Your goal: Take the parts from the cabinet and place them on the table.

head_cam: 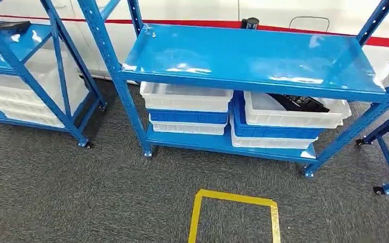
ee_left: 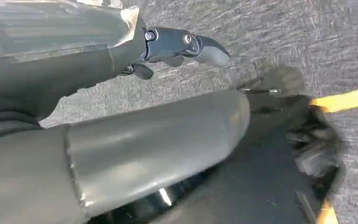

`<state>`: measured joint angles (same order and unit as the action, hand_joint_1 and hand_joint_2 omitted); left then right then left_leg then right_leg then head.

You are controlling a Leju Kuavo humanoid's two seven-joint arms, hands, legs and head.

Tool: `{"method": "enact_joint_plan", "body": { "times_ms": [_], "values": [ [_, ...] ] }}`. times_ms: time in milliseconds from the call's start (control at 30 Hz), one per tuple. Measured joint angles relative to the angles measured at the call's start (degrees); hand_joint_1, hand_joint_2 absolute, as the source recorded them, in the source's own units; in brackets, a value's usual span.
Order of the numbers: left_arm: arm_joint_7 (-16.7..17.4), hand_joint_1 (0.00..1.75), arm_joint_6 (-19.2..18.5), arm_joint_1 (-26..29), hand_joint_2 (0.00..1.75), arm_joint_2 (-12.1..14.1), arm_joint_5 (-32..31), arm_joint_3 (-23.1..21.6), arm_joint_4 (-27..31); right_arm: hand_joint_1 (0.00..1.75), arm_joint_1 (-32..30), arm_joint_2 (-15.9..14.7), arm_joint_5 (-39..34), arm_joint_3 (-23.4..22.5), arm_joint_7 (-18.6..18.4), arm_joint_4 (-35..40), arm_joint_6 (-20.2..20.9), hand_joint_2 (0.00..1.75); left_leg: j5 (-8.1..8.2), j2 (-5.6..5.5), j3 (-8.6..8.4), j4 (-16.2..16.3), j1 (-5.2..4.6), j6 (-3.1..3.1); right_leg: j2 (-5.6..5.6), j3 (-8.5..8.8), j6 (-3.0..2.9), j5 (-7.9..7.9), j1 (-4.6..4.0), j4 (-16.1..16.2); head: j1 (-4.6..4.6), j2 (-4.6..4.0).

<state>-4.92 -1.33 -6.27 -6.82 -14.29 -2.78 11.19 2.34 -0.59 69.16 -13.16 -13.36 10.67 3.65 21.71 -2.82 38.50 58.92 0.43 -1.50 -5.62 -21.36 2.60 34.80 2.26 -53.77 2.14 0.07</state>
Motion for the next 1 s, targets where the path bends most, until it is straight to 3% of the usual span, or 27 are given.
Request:
{"method": "enact_joint_plan", "body": {
  "times_ms": [33,67,100,133,167,200,233,267,333,367,400,467,533,567,600,633,700,733,767,800,867,900,933,967,1000],
  "values": [
    [0.0,0.00,0.0,-0.1,0.00,0.0,0.0,0.2,0.0,0.00,0.1,0.0,0.0,0.0,0.0,0.0,0.0,0.00,0.05,0.55,-0.32,-0.4,0.07,-0.23,-0.39,0.36,0.23,0.12,-0.03,0.5,0.07,0.00],
    [-0.1,0.00,0.1,-0.2,0.00,-0.1,0.0,0.3,0.1,0.00,0.2,-0.2,0.1,0.0,0.0,0.0,-0.1,0.00,0.07,1.17,-1.03,-1.2,0.41,-0.49,1.57,0.55,0.26,0.65,0.03,-0.3,0.00,0.00],
    [-0.2,0.00,0.2,-0.3,0.00,-0.2,0.0,0.3,0.1,0.00,0.3,-0.2,0.1,0.0,0.0,0.0,-0.2,0.00,0.54,1.63,-1.60,-1.5,0.31,-1.20,3.96,-1.10,0.16,1.52,-0.18,-3.4,-0.11,0.00],
    [-0.2,0.00,0.2,-0.4,0.00,-0.2,0.0,0.4,0.1,0.00,0.4,-0.1,0.2,0.0,0.1,0.0,-0.2,0.00,0.92,2.32,-1.91,-1.5,0.28,-1.62,4.79,-4.32,-0.13,3.16,-0.42,-8.5,-0.37,0.00],
    [-0.2,0.00,0.2,-0.4,0.00,-0.2,0.0,0.4,0.1,0.00,0.5,-0.2,0.3,0.0,0.1,0.0,-0.2,0.00,1.32,2.94,-2.24,-1.5,0.13,-1.73,4.93,-8.17,-0.30,4.58,-0.47,-13.9,-0.57,0.00],
    [-0.2,0.00,0.2,-0.4,0.00,-0.3,0.0,0.4,0.1,0.00,0.5,-0.3,0.3,0.0,0.1,0.0,-0.3,0.00,1.79,3.54,-2.53,-1.5,-0.03,-1.90,4.93,-11.42,-0.21,5.32,-0.51,-18.2,-0.52,0.00],
    [-0.2,0.00,0.2,-0.4,0.00,-0.3,0.0,0.4,0.1,0.00,0.4,-0.3,0.5,0.0,0.1,0.0,-0.4,0.00,2.21,4.03,-2.96,-1.5,-0.19,-1.99,4.95,-13.72,0.10,4.99,-0.57,-20.4,-0.57,0.00],
    [-0.2,0.00,0.2,-0.4,0.00,-0.3,0.0,0.4,0.1,0.00,0.3,-0.4,0.5,0.0,0.1,0.0,-0.4,0.00,2.62,4.46,-3.55,-1.5,-0.27,-1.99,5.02,-14.43,0.64,3.41,-0.58,-19.5,-0.59,0.00],
    [-0.2,0.00,0.2,-0.4,0.00,-0.4,0.0,0.5,0.1,0.00,0.0,-0.5,0.7,0.0,0.1,0.0,-0.4,0.00,3.53,5.25,-5.01,-1.5,-0.30,-1.76,5.92,-12.22,1.88,-2.77,-0.65,-10.7,-0.72,0.00],
    [-0.2,0.00,0.2,-0.4,0.00,-0.4,-0.1,0.5,0.1,0.00,0.0,-0.5,0.9,0.0,0.1,0.0,-0.5,0.00,3.98,5.72,-5.58,-1.5,-0.39,-1.51,7.93,-10.59,1.98,-5.46,-0.84,-5.6,-0.74,0.00],
    [-0.2,0.00,0.2,-0.4,0.00,-0.5,-0.1,0.6,0.1,0.00,0.1,-0.5,1.0,0.0,0.4,0.0,-0.7,0.00,4.44,6.15,-5.98,-1.1,-0.95,-1.11,10.13,-10.34,1.13,-6.61,-1.15,-4.1,-0.81,0.00],
    [-0.2,0.00,0.2,-0.5,0.00,-0.4,-0.1,0.7,0.1,0.00,0.5,-0.5,1.1,0.0,1.2,0.0,-1.2,0.00,5.13,7.06,-6.22,-1.1,-0.94,-0.53,8.59,-10.53,-0.39,-7.01,-1.22,-3.9,-0.44,0.00],
    [-0.3,0.00,0.2,-0.6,0.00,-0.5,-0.1,0.7,0.1,0.00,0.3,-0.6,1.1,0.0,1.3,0.0,-1.3,0.00,5.35,8.27,-6.67,-1.2,-0.78,0.03,7.41,-10.51,-1.19,-7.15,-1.31,-3.6,-0.48,0.00],
    [-0.3,0.00,0.2,-0.8,0.00,-0.5,-0.1,0.7,0.1,0.00,0.4,-0.4,1.2,0.0,1.5,0.0,-1.4,0.00,5.92,7.26,-6.60,-0.6,-0.41,0.59,6.87,-9.67,-1.53,-7.39,-0.57,-3.4,-0.42,0.00],
    [-0.4,0.00,0.2,-0.7,0.00,-0.5,-0.1,0.7,0.1,0.00,0.4,-0.5,1.4,0.1,1.7,0.0,-1.4,0.00,7.39,5.02,-6.03,1.2,-0.30,0.98,6.55,-9.61,-1.63,-7.40,-0.50,-3.4,-0.02,0.00],
    [-0.5,0.00,0.2,-0.7,0.00,-0.5,-0.2,0.7,0.1,0.00,0.3,-0.5,1.6,0.1,1.7,0.0,-1.4,0.00,9.57,3.81,-4.51,4.7,-0.12,1.28,6.35,-9.55,-1.85,-7.42,-0.55,-3.5,0.39,0.00],
    [-0.6,0.00,0.2,-0.6,0.00,-0.4,-0.2,0.8,0.1,0.00,0.4,-0.4,2.0,0.1,1.8,0.0,-1.4,0.00,13.36,3.10,0.22,13.6,0.10,1.71,5.51,-9.53,-2.03,-7.29,-0.67,-3.5,0.61,0.00],
    [-0.7,0.00,0.2,-0.5,0.00,-0.4,-0.2,0.8,0.0,0.00,0.4,-0.4,2.0,0.1,1.8,0.0,-1.4,0.00,13.46,2.99,1.98,16.1,0.16,1.81,5.15,-9.46,-2.16,-7.18,-0.75,-3.5,0.63,0.00],
    [-0.7,0.00,0.2,-0.5,0.00,-0.4,-0.2,0.8,0.0,0.00,0.4,-0.3,2.0,0.1,1.8,0.0,-1.4,0.00,12.21,2.98,2.27,15.6,0.20,1.72,4.82,-9.32,-2.24,-7.08,-0.74,-3.5,0.61,0.00],
    [-0.7,0.00,0.2,-0.5,0.00,-0.4,-0.2,0.8,0.1,0.00,0.3,-0.3,2.0,0.1,1.8,0.0,-1.4,0.00,9.83,2.97,1.36,12.7,0.22,1.57,4.51,-9.11,-2.13,-6.90,-0.73,-3.5,0.63,0.00],
    [-0.8,0.00,0.2,-0.6,0.00,-0.4,-0.3,0.9,0.1,0.00,0.4,-0.2,2.1,0.1,1.8,0.0,-1.4,0.00,4.12,2.82,-3.12,2.7,0.22,1.05,3.91,-8.46,-1.85,-6.53,-0.68,-3.5,0.78,0.00],
    [-0.9,0.00,0.2,-0.6,0.00,-0.4,-0.3,1.1,0.1,0.00,0.4,-0.2,2.1,0.1,1.8,0.0,-1.4,0.00,3.94,2.35,-4.71,-0.4,0.19,0.67,3.76,-8.43,-1.64,-6.39,-0.65,-3.4,0.92,0.00],
    [-0.9,0.00,0.1,-0.7,0.00,-0.4,-0.4,1.1,0.1,0.00,0.6,-0.2,2.1,0.1,1.8,0.0,-1.3,0.00,4.04,2.36,-4.64,-0.6,-0.26,0.43,3.61,-8.46,-1.23,-6.15,-1.16,-3.5,0.96,0.00],
    [-0.9,0.00,0.0,-0.8,0.00,-0.4,-0.5,1.1,0.1,0.00,0.6,-0.2,2.1,0.1,1.8,0.0,-1.3,0.00,3.87,2.44,-4.59,-0.7,-0.23,0.35,3.60,-8.57,-1.10,-6.00,-1.14,-3.7,1.01,0.00],
    [-0.9,0.00,-0.1,-0.7,0.00,-0.4,-0.5,1.1,0.1,0.00,0.5,-0.3,2.1,0.1,1.8,0.0,-1.2,0.00,3.74,2.49,-4.62,-0.8,-0.17,0.63,3.64,-8.87,-1.68,-5.68,-1.46,-3.7,0.83,0.00]
  ]
}}
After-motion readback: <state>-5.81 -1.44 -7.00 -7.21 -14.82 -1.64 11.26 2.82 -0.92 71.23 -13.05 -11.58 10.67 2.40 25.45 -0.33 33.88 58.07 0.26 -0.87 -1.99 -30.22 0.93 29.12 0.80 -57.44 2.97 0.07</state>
